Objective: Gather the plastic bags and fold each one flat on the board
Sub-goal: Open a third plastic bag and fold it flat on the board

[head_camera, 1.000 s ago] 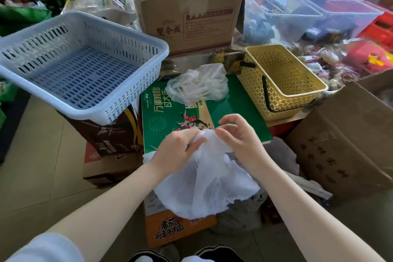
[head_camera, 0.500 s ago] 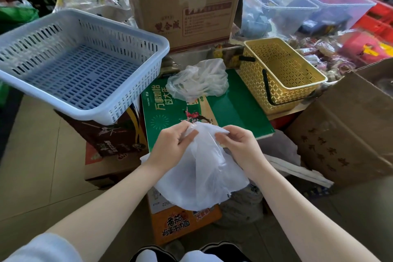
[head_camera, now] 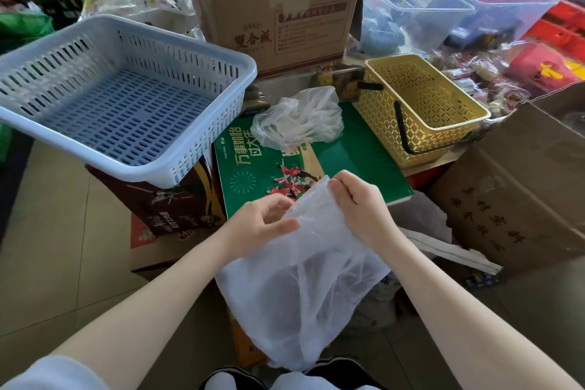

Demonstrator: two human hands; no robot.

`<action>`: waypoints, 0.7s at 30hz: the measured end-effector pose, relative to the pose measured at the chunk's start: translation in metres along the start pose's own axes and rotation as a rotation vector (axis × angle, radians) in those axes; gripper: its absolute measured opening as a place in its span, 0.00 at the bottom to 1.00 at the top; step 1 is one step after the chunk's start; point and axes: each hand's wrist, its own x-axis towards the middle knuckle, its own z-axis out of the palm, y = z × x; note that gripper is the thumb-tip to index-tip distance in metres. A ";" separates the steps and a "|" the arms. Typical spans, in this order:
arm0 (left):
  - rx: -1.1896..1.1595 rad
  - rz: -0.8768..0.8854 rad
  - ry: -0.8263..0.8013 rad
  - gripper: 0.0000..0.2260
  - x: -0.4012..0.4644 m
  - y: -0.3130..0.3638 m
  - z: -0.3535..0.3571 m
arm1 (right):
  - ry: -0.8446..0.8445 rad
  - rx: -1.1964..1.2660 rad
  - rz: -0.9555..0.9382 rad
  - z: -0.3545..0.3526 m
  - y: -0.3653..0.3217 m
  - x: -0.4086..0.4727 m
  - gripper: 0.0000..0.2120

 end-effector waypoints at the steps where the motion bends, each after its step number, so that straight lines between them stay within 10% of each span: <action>1: -0.014 0.013 0.014 0.22 0.005 0.004 0.001 | -0.044 -0.036 -0.040 0.001 -0.005 0.001 0.13; 6: 0.034 0.074 0.130 0.10 0.023 0.024 0.015 | 0.037 0.051 -0.016 0.006 -0.012 0.003 0.06; 11: 0.032 0.075 0.298 0.08 0.011 0.012 0.012 | 0.183 0.056 0.498 -0.014 0.039 0.012 0.21; 15: -0.033 0.047 0.357 0.10 0.009 0.009 0.007 | -0.268 0.709 0.977 -0.014 0.062 0.008 0.37; 21: -0.008 0.042 0.389 0.08 0.013 0.008 0.007 | -0.229 1.213 0.843 -0.013 0.045 0.005 0.24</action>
